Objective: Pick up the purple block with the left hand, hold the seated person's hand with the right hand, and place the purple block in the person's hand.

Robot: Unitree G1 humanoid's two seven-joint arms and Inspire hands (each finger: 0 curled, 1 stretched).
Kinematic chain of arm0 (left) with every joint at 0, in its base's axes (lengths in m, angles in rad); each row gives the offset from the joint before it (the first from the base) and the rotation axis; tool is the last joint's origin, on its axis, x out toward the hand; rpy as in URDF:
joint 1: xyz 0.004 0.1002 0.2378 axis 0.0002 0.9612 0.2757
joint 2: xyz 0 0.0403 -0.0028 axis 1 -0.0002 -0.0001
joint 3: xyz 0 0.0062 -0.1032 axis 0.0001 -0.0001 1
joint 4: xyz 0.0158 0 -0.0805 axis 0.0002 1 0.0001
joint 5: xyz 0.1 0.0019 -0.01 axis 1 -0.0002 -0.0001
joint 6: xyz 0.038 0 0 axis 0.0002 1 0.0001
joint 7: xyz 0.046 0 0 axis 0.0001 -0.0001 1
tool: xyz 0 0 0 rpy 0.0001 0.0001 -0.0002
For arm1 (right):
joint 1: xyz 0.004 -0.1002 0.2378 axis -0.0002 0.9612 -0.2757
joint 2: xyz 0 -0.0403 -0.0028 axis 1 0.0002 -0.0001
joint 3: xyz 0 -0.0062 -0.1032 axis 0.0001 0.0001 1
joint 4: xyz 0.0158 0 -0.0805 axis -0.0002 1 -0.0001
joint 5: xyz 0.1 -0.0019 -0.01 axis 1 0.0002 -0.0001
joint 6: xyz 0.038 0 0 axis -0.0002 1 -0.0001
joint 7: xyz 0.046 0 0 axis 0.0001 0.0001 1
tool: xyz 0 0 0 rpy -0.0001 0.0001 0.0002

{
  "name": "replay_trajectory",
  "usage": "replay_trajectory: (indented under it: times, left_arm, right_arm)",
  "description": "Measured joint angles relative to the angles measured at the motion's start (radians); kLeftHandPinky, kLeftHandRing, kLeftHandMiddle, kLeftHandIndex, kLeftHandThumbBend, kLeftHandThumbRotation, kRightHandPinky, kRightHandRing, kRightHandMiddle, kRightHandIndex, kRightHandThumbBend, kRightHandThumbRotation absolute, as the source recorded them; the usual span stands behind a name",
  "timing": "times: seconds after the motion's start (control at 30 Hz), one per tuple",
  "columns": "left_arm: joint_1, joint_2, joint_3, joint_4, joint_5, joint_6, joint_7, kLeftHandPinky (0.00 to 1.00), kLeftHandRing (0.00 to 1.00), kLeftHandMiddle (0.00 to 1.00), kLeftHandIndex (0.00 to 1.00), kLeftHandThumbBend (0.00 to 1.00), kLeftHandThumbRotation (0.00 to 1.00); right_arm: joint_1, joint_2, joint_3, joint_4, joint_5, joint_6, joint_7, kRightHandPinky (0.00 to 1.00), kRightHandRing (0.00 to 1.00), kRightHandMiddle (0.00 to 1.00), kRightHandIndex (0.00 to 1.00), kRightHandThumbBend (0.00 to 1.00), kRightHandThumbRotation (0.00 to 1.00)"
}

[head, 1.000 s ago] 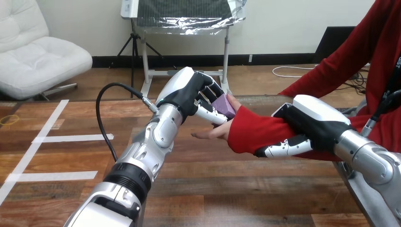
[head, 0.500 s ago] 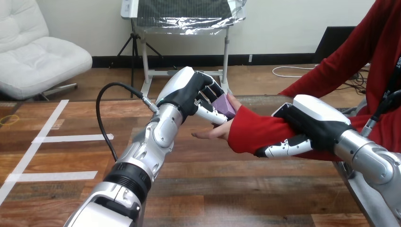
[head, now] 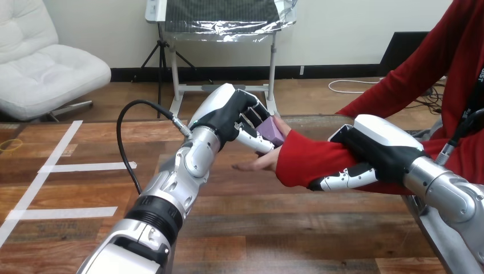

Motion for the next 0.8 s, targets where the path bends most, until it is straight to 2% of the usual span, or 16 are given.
replay_trajectory:
  times: [0.13, 0.33, 0.5, 0.8]
  left_arm:
    - [-0.002, 0.002, 0.000, -0.002, -0.001, 0.015, -0.027, 0.45, 0.47, 0.50, 0.50, 0.72, 0.01]
    - [-0.003, 0.009, 0.000, -0.008, -0.003, 0.031, -0.073, 0.55, 0.55, 0.58, 0.59, 0.74, 0.08]
    - [-0.004, 0.013, -0.003, -0.012, -0.002, 0.037, -0.101, 0.62, 0.62, 0.64, 0.65, 0.75, 0.06]
    - [-0.004, 0.025, -0.030, -0.031, 0.003, 0.038, -0.145, 0.67, 0.67, 0.70, 0.70, 0.74, 0.01]
  right_arm:
    - [0.000, -0.001, 0.000, 0.000, 0.004, 0.000, 0.007, 0.22, 0.26, 0.30, 0.31, 0.73, 0.48]
    - [0.002, -0.003, 0.000, 0.000, 0.011, 0.000, 0.013, 0.23, 0.27, 0.31, 0.32, 0.76, 0.51]
    - [0.002, -0.004, 0.000, 0.000, 0.011, 0.000, 0.018, 0.24, 0.28, 0.32, 0.32, 0.79, 0.54]
    - [0.002, -0.004, -0.007, 0.000, 0.016, 0.000, 0.031, 0.27, 0.31, 0.36, 0.38, 0.84, 0.56]
